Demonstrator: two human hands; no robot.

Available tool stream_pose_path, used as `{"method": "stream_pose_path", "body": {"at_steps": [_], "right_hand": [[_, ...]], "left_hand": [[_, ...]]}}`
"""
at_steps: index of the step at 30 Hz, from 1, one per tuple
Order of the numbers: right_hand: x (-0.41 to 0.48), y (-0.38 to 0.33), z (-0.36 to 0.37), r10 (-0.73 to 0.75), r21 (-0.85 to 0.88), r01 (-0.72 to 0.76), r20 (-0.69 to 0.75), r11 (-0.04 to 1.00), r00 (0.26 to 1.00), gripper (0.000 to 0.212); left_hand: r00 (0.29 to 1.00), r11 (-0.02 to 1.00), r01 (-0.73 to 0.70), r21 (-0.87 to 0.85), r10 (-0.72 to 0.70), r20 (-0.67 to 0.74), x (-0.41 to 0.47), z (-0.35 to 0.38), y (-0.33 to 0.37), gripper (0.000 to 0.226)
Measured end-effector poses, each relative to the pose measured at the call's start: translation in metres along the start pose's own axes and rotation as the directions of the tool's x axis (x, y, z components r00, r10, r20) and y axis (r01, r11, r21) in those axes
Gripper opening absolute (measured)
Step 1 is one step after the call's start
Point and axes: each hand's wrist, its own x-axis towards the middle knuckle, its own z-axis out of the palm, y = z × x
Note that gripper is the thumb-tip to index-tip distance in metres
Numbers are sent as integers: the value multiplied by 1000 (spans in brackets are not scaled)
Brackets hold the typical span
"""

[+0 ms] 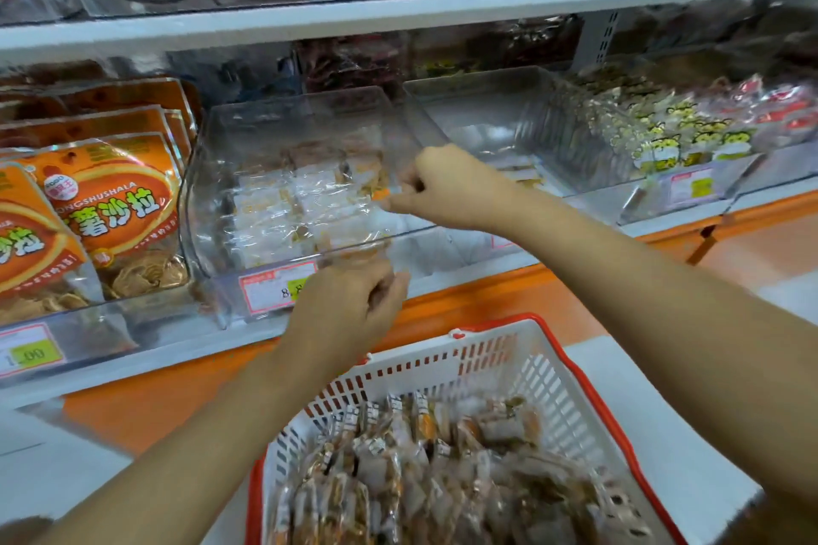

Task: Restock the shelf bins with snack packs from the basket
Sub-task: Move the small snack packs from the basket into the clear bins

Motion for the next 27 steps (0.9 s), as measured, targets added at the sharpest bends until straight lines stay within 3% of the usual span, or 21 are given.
{"method": "stream_pose_path", "body": {"at_steps": [2, 6, 11, 13, 16, 20, 24, 27], "right_hand": [[-33, 16, 18, 32, -37, -31, 36, 999, 999, 48], [-93, 57, 75, 175, -108, -153, 244, 982, 954, 39], [-168, 105, 152, 364, -164, -335, 594, 928, 717, 46], [-193, 117, 174, 394, -175, -382, 671, 907, 628, 53], [-218, 128, 198, 404, -158, -436, 724, 886, 559, 67], [-230, 134, 216, 400, -86, -503, 724, 860, 561, 82], [-216, 127, 206, 352, -9, -514, 740, 858, 574, 61], [-199, 123, 173, 319, 116, -588, 749, 800, 581, 48]], "left_hand": [[971, 996, 75, 58, -86, 224, -17, 19, 10, 49], [784, 954, 86, 288, -243, 572, -45, 55, 14, 32], [573, 949, 163, 268, -312, 758, -80, 83, -4, 27], [483, 940, 145, 309, -339, 807, -91, 87, -9, 28], [384, 925, 125, 358, -378, 842, -101, 89, -17, 31], [374, 931, 149, 332, -364, 853, -101, 89, -17, 34], [385, 932, 198, 303, -359, 851, -92, 85, -20, 38], [458, 933, 278, 227, -336, 823, -77, 78, -18, 33]]}}
